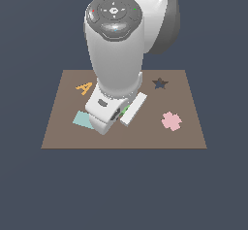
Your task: Insert a designated object into the corresponding slot on a board.
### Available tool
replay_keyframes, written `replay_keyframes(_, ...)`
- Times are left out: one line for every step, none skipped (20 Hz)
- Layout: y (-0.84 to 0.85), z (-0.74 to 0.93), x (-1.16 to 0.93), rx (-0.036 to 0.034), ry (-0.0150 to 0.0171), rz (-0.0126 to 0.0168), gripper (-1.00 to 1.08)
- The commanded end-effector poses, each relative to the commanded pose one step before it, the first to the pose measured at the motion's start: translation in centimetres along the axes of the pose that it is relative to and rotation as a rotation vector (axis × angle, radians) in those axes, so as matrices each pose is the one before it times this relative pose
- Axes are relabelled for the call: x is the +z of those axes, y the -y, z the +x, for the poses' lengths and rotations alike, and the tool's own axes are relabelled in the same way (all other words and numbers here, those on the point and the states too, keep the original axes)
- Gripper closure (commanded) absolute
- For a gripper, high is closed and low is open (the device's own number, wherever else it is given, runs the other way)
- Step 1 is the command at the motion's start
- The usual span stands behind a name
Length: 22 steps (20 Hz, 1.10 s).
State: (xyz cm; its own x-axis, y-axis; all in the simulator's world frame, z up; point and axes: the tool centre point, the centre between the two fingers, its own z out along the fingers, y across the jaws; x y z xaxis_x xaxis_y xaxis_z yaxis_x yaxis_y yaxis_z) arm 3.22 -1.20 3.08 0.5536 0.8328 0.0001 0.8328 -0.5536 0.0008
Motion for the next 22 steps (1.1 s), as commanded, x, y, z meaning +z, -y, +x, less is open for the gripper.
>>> replay_keyframes(0.044, 0.019, 0.087, -0.00057, 0.00016, 0.00078, 1.08)
replay_keyframes(0.000, 0.000, 0.000, 0.00000, 0.00000, 0.00000, 1.08)
replay_keyframes(0.000, 0.000, 0.000, 0.00000, 0.00000, 0.00000, 1.08)
replay_keyframes(0.000, 0.000, 0.000, 0.00000, 0.00000, 0.00000, 1.08)
replay_keyframes(0.000, 0.000, 0.000, 0.00000, 0.00000, 0.00000, 1.08)
replay_keyframes(0.000, 0.000, 0.000, 0.00000, 0.00000, 0.00000, 1.08)
replay_keyframes(-0.042, -0.011, -0.066, 0.00036, -0.00017, -0.00089, 1.08)
replay_keyframes(0.000, 0.002, -0.062, 0.00000, 0.00000, 0.00000, 1.08)
replay_keyframes(0.007, 0.018, -0.159, -0.00023, 0.00006, 0.00043, 1.08)
replay_keyframes(0.001, 0.005, -0.185, 0.00000, 0.00000, 0.00000, 1.08)
replay_keyframes(0.000, 0.002, -0.062, 0.00000, 0.00000, 0.00000, 1.08)
replay_keyframes(0.021, -0.015, 0.192, -0.00004, 0.00031, 0.00061, 1.08)
replay_keyframes(0.002, 0.014, 0.008, -0.00097, 0.00006, 0.00011, 1.08)
replay_keyframes(-0.003, 0.023, -0.002, -0.00258, -0.00001, -0.00001, 1.08)
replay_keyframes(0.001, 0.047, -0.002, -0.00448, 0.00000, -0.00001, 1.08)
replay_keyframes(0.001, 0.065, -0.002, -0.00625, -0.00001, -0.00001, 1.08)
replay_keyframes(-0.001, 0.081, -0.003, -0.00799, -0.00001, -0.00002, 1.08)
replay_keyframes(0.001, 0.101, -0.004, -0.00981, -0.00001, -0.00002, 1.08)
replay_keyframes(0.001, 0.120, -0.005, -0.01160, -0.00001, -0.00002, 1.08)
replay_keyframes(0.001, 0.137, -0.005, -0.01337, -0.00001, -0.00003, 1.08)
replay_keyframes(0.001, 0.155, -0.006, -0.01516, -0.00001, -0.00003, 1.08)
replay_keyframes(0.002, 0.175, -0.007, -0.01697, -0.00001, -0.00004, 1.08)
